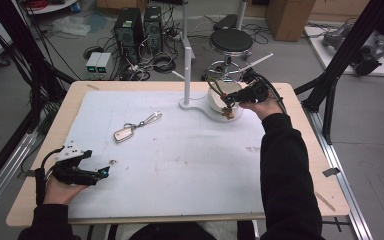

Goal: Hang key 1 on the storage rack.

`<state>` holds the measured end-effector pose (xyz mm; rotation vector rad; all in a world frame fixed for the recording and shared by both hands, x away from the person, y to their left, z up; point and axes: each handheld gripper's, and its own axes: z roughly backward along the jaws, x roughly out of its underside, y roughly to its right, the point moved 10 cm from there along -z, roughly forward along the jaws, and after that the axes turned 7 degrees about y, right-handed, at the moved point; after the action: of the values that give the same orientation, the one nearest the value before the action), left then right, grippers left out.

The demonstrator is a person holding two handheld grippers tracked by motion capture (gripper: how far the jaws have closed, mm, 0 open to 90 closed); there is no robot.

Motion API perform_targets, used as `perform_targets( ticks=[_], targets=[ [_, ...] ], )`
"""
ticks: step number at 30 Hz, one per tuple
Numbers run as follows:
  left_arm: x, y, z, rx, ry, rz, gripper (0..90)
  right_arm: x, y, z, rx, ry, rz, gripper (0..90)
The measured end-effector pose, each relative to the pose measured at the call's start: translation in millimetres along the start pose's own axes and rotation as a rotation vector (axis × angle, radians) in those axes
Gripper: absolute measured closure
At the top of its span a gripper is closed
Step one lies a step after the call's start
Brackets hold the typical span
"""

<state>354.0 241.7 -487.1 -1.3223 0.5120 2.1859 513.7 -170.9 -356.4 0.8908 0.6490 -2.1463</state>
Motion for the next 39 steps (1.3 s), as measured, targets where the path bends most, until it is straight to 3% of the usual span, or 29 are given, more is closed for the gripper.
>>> perform_targets(
  ticks=[1, 5, 14, 25, 32, 39],
  targets=[
    [-0.4, -0.1, 0.1, 0.000, 0.003, 0.000, 6.7, -4.1, -0.3, -0.3, 0.008, -0.019, 0.006, 77.4],
    [-0.2, -0.6, -0.2, -0.001, 0.001, -0.001, 6.7, -15.0, -5.3, -0.4, -0.007, -0.006, 0.016, 77.3],
    [-1.4, -1.3, -0.6, 0.008, 0.008, 0.010, 6.7, -46.5, -17.0, -7.5, 0.002, -0.035, 0.057, 77.3],
    [-3.4, -1.2, 0.2, 0.022, 0.021, 0.020, 6.7, -73.5, -29.7, -34.3, -0.008, -0.054, 0.086, 77.3],
    [-4.5, -2.4, 0.6, 0.025, 0.034, 0.031, 6.7, -79.9, -30.3, -44.1, 0.003, -0.069, 0.079, 77.3],
    [-3.8, -2.0, -0.7, 0.029, 0.028, 0.029, 6.7, -74.0, -22.6, -58.3, 0.031, -0.106, 0.050, 77.3]
  ],
)
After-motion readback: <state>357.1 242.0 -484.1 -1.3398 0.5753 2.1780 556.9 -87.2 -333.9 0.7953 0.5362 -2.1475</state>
